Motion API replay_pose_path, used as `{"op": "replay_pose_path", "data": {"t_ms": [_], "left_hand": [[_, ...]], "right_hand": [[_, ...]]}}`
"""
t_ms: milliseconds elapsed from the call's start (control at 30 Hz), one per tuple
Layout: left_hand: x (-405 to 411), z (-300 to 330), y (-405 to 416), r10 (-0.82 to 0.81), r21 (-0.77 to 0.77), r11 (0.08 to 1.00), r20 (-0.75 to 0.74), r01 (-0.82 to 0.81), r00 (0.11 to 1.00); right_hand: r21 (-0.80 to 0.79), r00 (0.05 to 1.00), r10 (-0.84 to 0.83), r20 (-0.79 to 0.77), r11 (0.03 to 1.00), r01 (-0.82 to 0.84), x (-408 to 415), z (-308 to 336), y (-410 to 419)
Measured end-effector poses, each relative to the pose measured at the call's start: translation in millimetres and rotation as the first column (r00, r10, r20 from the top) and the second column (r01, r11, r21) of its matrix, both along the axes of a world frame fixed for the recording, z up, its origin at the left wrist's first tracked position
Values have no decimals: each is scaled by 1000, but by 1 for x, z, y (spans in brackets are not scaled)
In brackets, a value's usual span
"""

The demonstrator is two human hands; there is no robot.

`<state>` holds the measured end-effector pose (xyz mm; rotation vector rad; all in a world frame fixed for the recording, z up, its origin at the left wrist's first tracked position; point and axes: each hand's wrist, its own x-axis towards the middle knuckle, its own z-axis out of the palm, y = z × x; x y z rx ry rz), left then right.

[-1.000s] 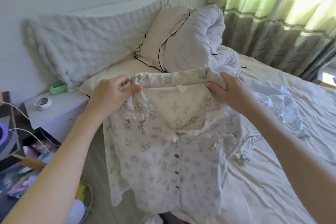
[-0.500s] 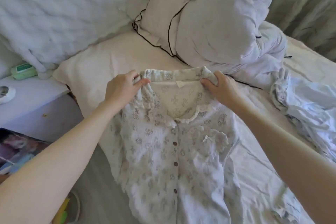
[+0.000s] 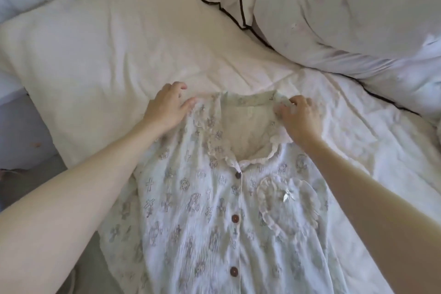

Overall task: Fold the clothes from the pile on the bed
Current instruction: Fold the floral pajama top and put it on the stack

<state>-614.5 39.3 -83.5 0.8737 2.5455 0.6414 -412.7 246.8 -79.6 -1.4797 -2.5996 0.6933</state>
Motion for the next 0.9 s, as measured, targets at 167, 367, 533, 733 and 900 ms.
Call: {"op": "replay_pose_path", "data": {"t_ms": [167,367,533,733,900], "left_hand": [[-3,-50,-48,24,-138,990,57,-16,998],[-21,-59,-47,72,-103,993,108,-61,992],[-36,-51,-74,207,-134,976,356,-170,911],[-55,-30,-105,278,-3,958,226,-285,933],[-50,-31,-125,394,75,893,346,-444,851]], "right_hand": [[129,938,344,50,929,-348,11,-28,-76],[-66,739,648,182,758,-649,2,-70,-139],[-132,671,677,304,727,-674,-7,-89,-129],[-176,652,684,326,722,-669,-10,-95,-127],[-184,669,662,339,744,-643,-12,-85,-130]]}}
